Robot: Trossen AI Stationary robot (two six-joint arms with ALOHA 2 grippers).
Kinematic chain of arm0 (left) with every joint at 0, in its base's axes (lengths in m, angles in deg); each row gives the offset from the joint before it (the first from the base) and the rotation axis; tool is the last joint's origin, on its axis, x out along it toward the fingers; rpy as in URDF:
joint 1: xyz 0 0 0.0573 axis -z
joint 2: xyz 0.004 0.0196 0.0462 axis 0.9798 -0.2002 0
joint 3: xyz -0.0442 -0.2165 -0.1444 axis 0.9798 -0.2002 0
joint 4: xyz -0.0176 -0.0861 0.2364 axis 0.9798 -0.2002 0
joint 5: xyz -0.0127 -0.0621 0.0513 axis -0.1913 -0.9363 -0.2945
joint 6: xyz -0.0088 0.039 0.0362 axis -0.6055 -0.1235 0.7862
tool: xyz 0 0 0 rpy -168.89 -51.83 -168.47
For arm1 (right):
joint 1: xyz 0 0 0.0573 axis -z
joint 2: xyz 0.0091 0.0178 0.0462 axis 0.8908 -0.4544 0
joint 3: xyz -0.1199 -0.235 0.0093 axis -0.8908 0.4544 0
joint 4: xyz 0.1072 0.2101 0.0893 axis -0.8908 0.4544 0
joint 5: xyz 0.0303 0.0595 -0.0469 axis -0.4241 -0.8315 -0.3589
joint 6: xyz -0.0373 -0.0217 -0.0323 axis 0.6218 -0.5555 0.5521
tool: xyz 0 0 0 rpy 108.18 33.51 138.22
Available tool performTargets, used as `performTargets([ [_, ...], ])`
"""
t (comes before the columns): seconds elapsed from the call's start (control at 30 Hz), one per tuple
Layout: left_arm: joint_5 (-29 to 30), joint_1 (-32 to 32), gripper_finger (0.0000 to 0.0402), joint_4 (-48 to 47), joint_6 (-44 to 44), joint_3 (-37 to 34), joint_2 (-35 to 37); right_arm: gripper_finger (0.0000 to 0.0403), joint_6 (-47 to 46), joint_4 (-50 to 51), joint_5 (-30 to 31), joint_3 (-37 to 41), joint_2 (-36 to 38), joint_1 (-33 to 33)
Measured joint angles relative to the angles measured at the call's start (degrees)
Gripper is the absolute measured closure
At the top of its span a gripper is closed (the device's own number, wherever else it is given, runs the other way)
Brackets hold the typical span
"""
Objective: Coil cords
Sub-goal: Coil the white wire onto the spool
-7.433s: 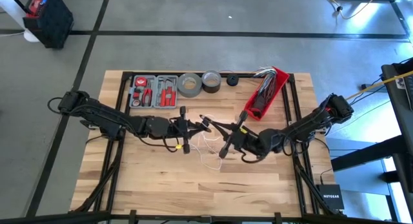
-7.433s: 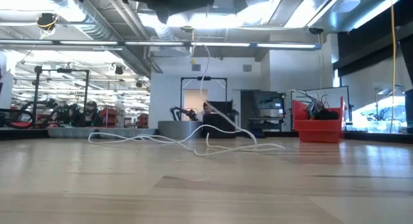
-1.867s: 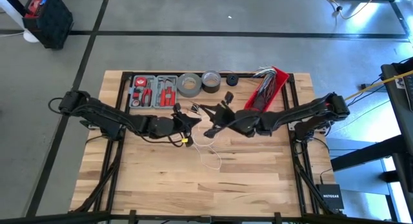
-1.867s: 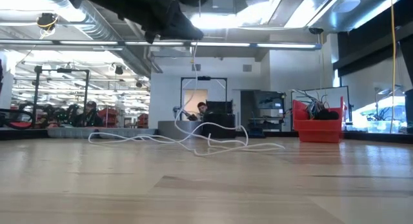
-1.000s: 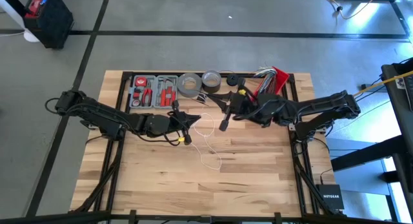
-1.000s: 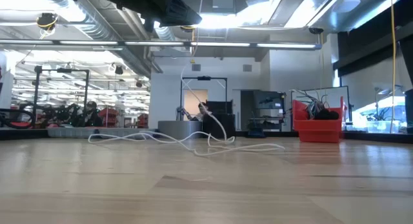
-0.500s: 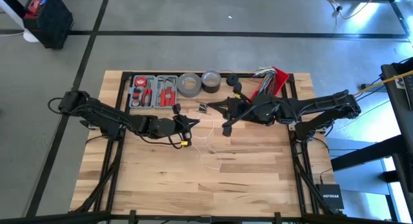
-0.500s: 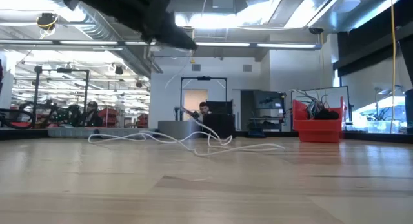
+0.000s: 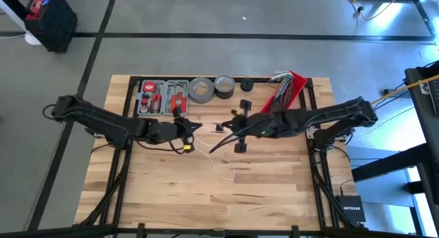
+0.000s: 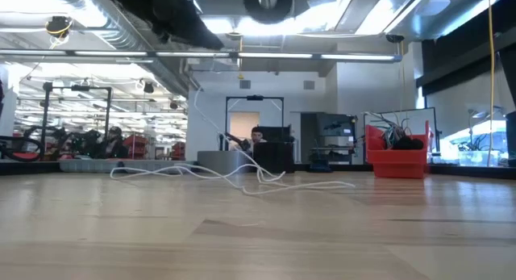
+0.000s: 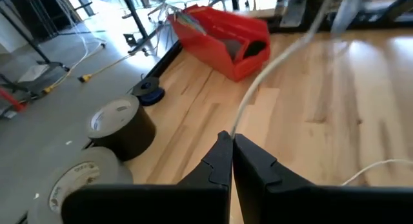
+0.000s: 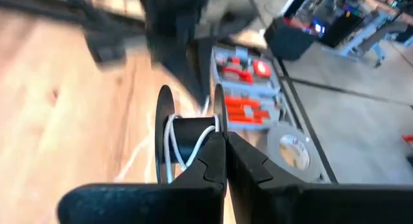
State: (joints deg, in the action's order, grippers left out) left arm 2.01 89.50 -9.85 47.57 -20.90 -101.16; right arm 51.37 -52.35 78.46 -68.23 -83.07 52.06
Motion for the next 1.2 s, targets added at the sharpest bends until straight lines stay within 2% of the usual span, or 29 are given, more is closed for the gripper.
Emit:
performTargets([
  [0.2, 0.0, 2.3, 0.04, -0.2, -1.2, 0.0, 2.7, 0.0397, 0.5, 0.4, 4.9, 0.0, -4.7, 0.1],
  [0.33, 0.0, 3.3, 0.04, 0.7, -1.9, 0.1, 3.5, 0.0397, 1.5, 0.6, 10.8, 0.1, -7.5, 0.1],
  [0.57, 0.0, 4.0, 0.04, 8.3, -2.2, 0.1, 1.7, 0.0397, 1.7, -3.8, 16.1, 0.1, -11.8, 0.1],
  [0.87, 0.0, 3.9, 0.04, 16.5, 0.0, 0.1, -4.2, 0.0397, 3.6, -13.9, 16.9, 0.2, -14.5, 0.1],
  [1.0, -0.1, 3.5, 0.04, 17.1, 0.3, 0.1, -5.0, 0.0397, 7.6, -19.5, 18.6, 0.2, -13.6, 0.1],
  [1.2, 0.0, 3.1, 0.04, 17.6, 0.3, 0.2, -5.3, 0.0397, 9.9, -25.5, 17.8, 0.2, -10.9, 0.1],
])
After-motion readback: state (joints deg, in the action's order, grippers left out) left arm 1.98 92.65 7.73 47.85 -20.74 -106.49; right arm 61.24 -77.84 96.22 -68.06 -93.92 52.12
